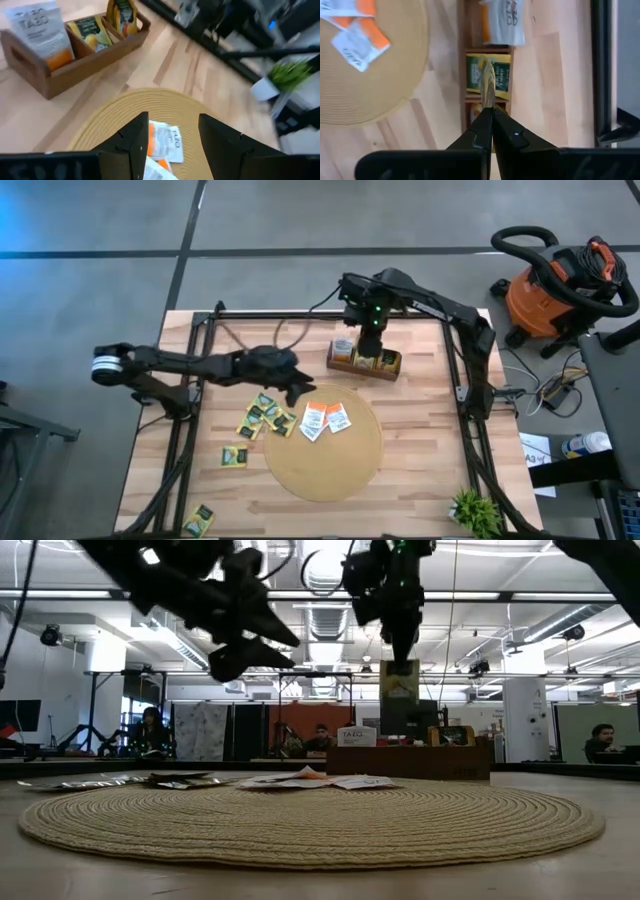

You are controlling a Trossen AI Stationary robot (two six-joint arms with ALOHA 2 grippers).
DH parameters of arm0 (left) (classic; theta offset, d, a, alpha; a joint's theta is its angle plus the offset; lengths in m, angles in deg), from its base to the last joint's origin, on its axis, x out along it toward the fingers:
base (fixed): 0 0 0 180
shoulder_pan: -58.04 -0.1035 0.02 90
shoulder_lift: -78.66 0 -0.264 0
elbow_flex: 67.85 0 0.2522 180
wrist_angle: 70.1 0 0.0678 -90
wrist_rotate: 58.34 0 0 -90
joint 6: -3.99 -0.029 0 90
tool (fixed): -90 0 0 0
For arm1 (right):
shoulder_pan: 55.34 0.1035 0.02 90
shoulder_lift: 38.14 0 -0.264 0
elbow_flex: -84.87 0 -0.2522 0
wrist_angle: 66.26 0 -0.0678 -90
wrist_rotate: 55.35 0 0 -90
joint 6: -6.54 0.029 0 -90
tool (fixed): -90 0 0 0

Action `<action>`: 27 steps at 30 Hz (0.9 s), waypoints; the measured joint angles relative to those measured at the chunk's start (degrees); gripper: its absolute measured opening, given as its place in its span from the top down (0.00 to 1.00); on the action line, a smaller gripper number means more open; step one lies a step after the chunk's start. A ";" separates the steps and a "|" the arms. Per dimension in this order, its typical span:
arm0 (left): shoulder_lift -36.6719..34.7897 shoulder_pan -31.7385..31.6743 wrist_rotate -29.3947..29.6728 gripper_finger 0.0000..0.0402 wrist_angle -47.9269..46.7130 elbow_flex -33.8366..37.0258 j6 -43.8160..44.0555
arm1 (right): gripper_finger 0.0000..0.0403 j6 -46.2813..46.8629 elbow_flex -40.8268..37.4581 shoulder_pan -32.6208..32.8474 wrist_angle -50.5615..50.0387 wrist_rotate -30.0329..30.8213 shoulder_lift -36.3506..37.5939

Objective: Pick & Place Tea
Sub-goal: Put the lemon tea bag into the left section of the wooden organizer

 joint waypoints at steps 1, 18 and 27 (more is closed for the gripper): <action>-1.47 0.00 0.26 0.58 2.69 2.45 1.39 | 0.98 -0.41 -0.16 -0.45 -0.03 -0.14 -0.67; -20.66 0.07 9.02 0.58 16.43 21.24 6.99 | 0.98 -4.61 -23.16 -0.93 15.64 -3.61 7.13; -20.31 0.04 11.28 0.58 16.29 20.91 6.29 | 0.98 -3.31 -27.03 -0.71 20.97 -3.73 7.13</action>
